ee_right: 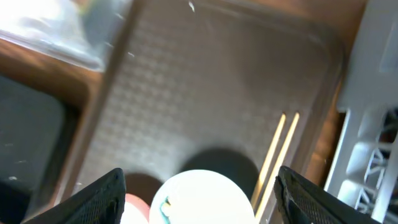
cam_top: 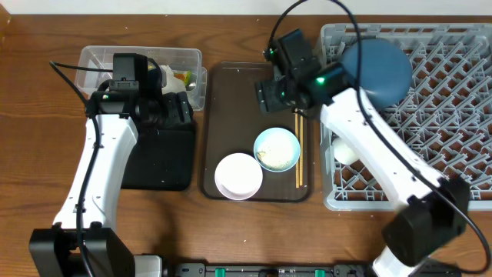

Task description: Sort waste into correct bins and load items into the dishwasher rack

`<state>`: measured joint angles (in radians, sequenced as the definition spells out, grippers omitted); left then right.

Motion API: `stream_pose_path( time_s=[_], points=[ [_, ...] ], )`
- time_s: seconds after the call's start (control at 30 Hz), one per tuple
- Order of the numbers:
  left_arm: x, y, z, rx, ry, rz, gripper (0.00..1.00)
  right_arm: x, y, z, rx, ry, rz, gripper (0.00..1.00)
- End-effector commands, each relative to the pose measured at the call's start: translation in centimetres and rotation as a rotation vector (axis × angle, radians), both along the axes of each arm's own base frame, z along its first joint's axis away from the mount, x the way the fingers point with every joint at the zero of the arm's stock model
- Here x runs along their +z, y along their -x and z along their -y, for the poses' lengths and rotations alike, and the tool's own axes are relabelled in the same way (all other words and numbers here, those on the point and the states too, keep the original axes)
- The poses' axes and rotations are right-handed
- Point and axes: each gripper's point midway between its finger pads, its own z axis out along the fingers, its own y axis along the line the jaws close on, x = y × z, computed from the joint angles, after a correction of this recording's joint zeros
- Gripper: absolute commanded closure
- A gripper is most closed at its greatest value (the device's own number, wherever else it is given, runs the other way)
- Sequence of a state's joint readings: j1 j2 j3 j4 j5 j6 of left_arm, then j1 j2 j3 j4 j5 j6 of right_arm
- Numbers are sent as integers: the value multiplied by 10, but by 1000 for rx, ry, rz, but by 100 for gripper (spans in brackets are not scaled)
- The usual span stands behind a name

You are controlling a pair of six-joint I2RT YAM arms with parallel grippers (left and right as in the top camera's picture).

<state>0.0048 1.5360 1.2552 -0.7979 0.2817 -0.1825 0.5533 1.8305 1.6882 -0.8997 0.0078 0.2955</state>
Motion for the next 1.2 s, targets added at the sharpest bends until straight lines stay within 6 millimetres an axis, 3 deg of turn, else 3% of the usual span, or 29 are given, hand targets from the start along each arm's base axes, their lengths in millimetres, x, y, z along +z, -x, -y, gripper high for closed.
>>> stream_pose_path(
  time_s=[0.0, 0.23, 0.37, 0.47, 0.63, 1.07, 1.17],
  points=[
    [8, 0, -2, 0, -9, 24, 13, -13, 2, 8, -56, 42, -37, 26],
    [8, 0, -2, 0, -9, 25, 13, -21, 37, -21, 124, 1, -139, 25],
    [8, 0, -2, 0, -9, 24, 13, -26, 54, -24, 86, 8, -205, 27],
    [8, 0, -2, 0, -9, 24, 12, -30, 63, -19, 42, 16, -250, 34],
    [8, 0, -2, 0, -9, 24, 12, -33, 59, 1, -64, 85, -249, 33],
    [11, -7, -2, 28, 9, 47, 12, -34, 52, 16, -91, 89, -256, 30],
    [7, 1, -2, 30, 8, 9, 12, -33, 44, 25, -111, 84, -250, 29]
  ],
)
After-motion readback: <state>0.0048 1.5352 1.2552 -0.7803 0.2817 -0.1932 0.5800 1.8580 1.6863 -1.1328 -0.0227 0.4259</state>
